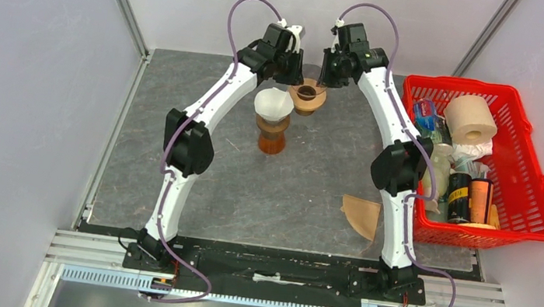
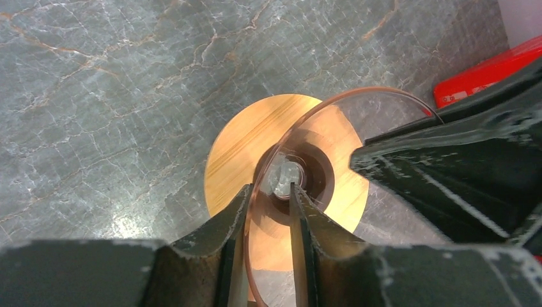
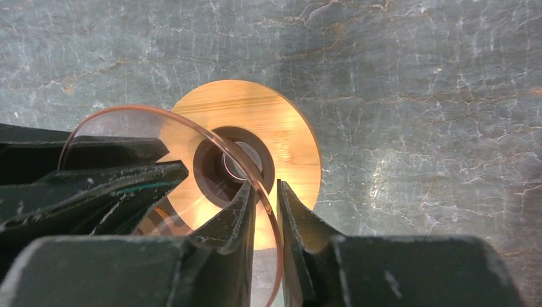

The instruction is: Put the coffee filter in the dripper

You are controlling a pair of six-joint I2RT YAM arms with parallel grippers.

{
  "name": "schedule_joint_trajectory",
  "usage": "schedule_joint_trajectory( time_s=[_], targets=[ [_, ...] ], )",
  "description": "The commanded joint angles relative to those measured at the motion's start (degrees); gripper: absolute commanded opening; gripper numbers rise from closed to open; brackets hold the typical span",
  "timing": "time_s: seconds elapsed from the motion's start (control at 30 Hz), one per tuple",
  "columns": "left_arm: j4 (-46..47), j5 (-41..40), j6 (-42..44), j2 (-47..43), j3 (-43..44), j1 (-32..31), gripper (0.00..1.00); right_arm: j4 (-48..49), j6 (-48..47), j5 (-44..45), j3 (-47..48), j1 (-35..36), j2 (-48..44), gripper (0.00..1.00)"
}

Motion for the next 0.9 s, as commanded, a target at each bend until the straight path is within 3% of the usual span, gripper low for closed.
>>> schedule_joint_trajectory(
  time_s=[0.0, 0.27, 0.4, 0.5, 0.63, 0.87],
  targets=[
    [-1.4, 1.5, -1.1, 0.8, 0.9, -1.3, 0.34, 4.8, 2.2, -0.1, -2.0, 0.9, -0.9, 0.28],
    [-1.4, -0.6, -0.6, 0.0, 1.5, -1.3, 0.52, 9.8, 4.2, 1.5, -4.0, 0.9, -3.6, 0.47],
    [-1.4, -2.6, 0.0, -0.9, 2.0, -1.4, 0.72, 11.6, 4.8, 3.5, -4.3, 0.9, -4.9, 0.57],
    [-1.5, -4.8, 0.6, -1.5, 3.3, -1.3, 0.86, 12.9, 4.9, 4.8, -5.5, 0.9, -6.4, 0.71],
    [-1.5, -5.3, 0.8, -2.5, 5.4, -1.3, 0.87, 13.8, 4.5, 5.5, -6.3, 0.9, -8.3, 0.97],
    [-1.3, -4.1, 1.2, -5.1, 5.9, -1.2, 0.89, 16.5, 4.3, 5.5, -7.3, 0.9, -13.1, 0.97]
  ],
)
